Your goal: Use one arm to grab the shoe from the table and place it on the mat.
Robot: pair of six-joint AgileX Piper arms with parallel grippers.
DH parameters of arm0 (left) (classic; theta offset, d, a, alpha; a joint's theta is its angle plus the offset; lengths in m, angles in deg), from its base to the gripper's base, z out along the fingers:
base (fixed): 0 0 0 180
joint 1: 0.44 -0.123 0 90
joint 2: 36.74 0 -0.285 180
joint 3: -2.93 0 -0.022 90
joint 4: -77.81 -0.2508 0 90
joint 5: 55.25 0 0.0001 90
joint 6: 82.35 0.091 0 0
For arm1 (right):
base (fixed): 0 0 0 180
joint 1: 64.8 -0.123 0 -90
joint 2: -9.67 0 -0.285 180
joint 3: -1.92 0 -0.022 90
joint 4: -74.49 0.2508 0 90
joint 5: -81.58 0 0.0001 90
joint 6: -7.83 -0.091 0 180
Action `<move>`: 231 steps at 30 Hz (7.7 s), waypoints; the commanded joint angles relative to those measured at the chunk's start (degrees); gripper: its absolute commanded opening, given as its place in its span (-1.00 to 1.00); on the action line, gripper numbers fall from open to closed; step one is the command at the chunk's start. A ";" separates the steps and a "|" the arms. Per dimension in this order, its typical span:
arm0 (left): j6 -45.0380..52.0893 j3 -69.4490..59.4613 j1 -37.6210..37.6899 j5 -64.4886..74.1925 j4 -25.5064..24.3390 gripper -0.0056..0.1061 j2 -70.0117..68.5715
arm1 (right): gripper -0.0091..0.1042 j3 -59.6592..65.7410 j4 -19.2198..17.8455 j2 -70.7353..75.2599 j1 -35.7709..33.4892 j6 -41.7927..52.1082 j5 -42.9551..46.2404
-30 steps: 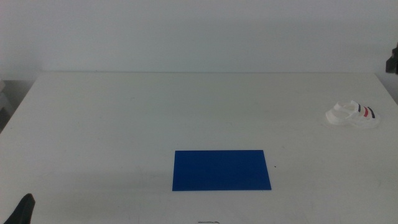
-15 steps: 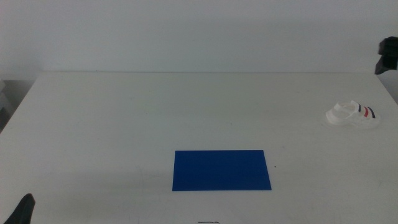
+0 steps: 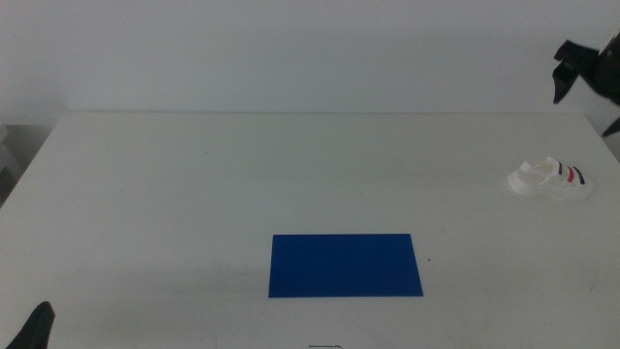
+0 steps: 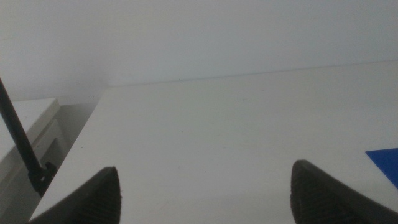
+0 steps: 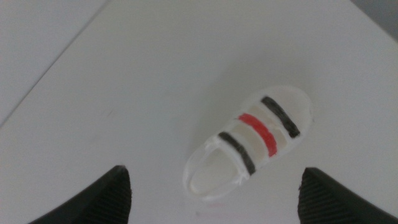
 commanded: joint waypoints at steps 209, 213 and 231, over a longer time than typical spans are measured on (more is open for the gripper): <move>-0.84 0.19 0.22 -4.75 0.49 0.78 -1.08 | 0.56 84.81 6.76 93.45 -18.20 52.75 47.07; -0.84 0.19 0.22 -4.75 0.49 0.78 -1.08 | 0.56 90.27 7.81 104.01 -17.95 52.75 45.25; -0.84 0.19 0.22 -4.75 0.49 0.78 -0.90 | 0.56 107.99 5.61 118.71 -18.09 52.75 54.49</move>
